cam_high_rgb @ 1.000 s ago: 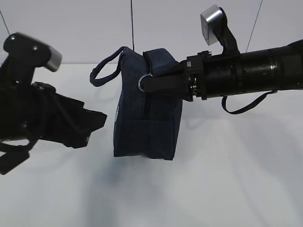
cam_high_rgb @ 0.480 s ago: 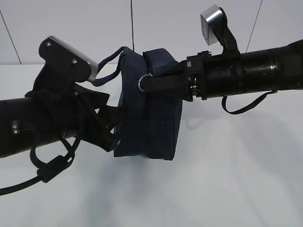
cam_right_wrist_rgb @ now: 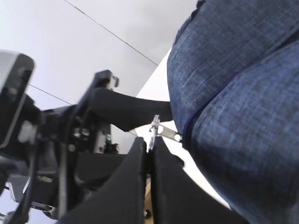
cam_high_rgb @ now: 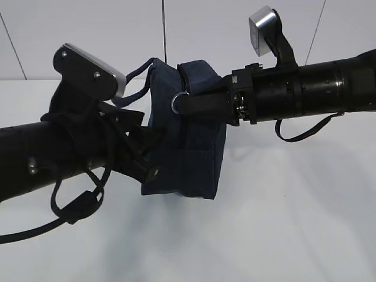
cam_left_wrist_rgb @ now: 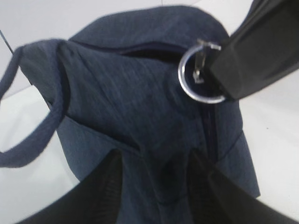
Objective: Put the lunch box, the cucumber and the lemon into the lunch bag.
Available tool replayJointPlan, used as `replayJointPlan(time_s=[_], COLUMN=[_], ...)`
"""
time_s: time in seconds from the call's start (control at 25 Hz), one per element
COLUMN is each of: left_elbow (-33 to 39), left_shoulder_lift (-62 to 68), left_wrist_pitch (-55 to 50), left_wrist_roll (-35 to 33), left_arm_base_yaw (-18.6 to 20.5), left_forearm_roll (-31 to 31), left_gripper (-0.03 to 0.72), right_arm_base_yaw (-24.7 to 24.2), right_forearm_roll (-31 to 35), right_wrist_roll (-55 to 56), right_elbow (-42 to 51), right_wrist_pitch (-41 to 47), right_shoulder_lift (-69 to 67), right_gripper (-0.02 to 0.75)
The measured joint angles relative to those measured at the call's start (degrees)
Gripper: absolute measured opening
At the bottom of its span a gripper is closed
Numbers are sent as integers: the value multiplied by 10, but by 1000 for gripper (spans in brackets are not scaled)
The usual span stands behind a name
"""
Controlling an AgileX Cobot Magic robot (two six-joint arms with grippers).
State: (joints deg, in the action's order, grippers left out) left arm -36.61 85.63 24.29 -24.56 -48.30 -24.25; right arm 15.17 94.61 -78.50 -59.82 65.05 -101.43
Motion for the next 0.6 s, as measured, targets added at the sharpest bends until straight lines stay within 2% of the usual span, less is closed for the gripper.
replayJointPlan(time_s=[0.28, 0.44, 0.52, 0.6], left_elbow=[-27, -40, -40, -42], left_shoulder_lift=[46, 63, 65, 65], left_wrist_pitch=[0, 0, -9, -17], left_wrist_roll=[9, 12, 13, 13], left_arm_base_yaw=[0, 0, 0, 0], left_forearm_roll=[-1, -39, -54, -66], left_gripper=[337, 328, 281, 193], right_arm_base_yaw=[0, 0, 0, 0], right_forearm_roll=[0, 0, 0, 0], right_wrist_roll=[1, 1, 5, 11], right_elbow=[0, 0, 0, 0], right_wrist_pitch=[0, 0, 0, 0], right_shoulder_lift=[0, 0, 0, 0], right_gripper=[7, 7, 7, 7])
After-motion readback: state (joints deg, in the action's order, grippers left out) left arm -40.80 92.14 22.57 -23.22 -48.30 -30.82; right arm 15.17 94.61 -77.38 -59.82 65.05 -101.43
